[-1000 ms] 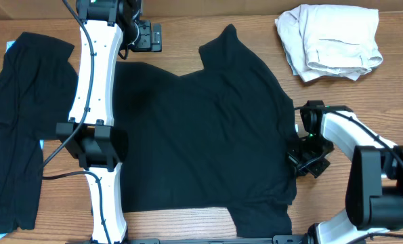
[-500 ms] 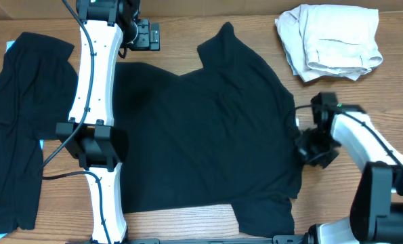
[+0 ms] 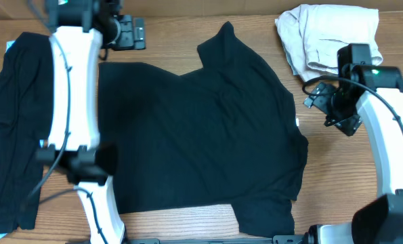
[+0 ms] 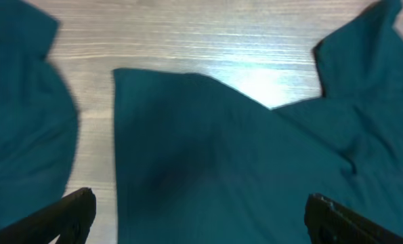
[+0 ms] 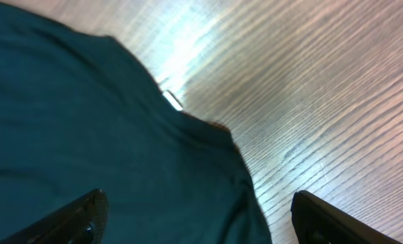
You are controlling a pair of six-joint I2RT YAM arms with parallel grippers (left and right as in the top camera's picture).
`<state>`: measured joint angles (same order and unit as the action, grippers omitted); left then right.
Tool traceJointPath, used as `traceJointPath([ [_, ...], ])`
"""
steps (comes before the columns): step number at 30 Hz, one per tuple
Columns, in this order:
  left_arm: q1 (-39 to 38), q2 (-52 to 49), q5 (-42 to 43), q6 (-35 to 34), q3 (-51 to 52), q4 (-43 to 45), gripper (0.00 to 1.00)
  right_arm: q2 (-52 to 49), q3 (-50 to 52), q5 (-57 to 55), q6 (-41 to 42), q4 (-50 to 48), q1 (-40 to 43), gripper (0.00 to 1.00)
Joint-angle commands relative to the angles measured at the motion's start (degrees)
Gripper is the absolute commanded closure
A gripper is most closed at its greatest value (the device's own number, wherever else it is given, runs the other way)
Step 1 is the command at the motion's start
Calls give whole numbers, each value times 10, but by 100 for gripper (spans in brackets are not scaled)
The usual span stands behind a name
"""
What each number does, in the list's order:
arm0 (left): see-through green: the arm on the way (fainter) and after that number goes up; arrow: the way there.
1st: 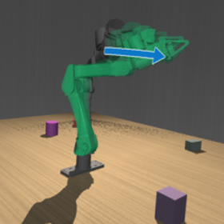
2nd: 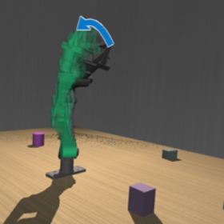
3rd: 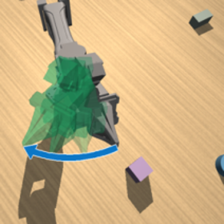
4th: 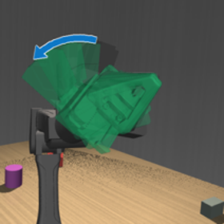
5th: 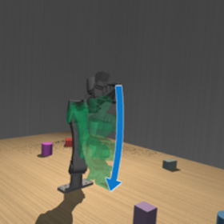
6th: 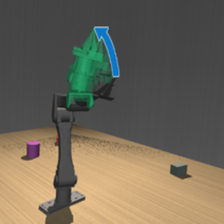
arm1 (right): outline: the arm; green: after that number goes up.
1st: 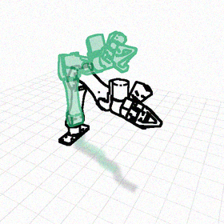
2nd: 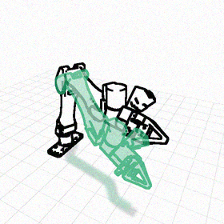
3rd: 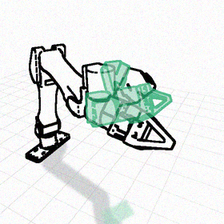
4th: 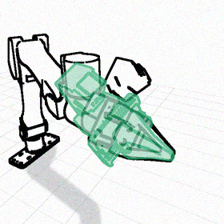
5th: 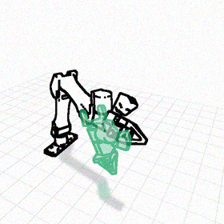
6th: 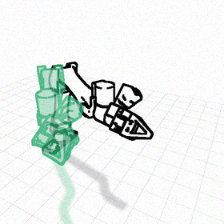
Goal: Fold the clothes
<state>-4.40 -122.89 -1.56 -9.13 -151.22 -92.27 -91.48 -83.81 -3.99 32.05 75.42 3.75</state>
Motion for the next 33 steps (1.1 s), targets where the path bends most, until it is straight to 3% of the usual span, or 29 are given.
traceJointPath([
  [1,-1,83,-11,-28,-21,-40,0,63,-39,21,-24,8,0,10],
  [8,-1,173,-2,-42,19,-45,0,187,-40,37,-26,32,0,10],
  [12,-2,246,12,-51,95,-45,0,256,-40,41,-25,73,0,10],
  [15,-2,308,-5,-83,200,-45,0,291,-39,41,-25,109,0,10],
  [19,-2,393,-91,-173,374,-34,0,315,-39,43,-25,149,0,10],
  [24,-1,505,-93,-246,618,75,0,321,-4,61,-26,172,0,10],
  [28,-1,567,-101,-312,779,148,0,321,68,78,-26,151,-9,10],
  [33,1,580,-148,-420,906,169,0,320,164,132,-25,76,-47,10],
])
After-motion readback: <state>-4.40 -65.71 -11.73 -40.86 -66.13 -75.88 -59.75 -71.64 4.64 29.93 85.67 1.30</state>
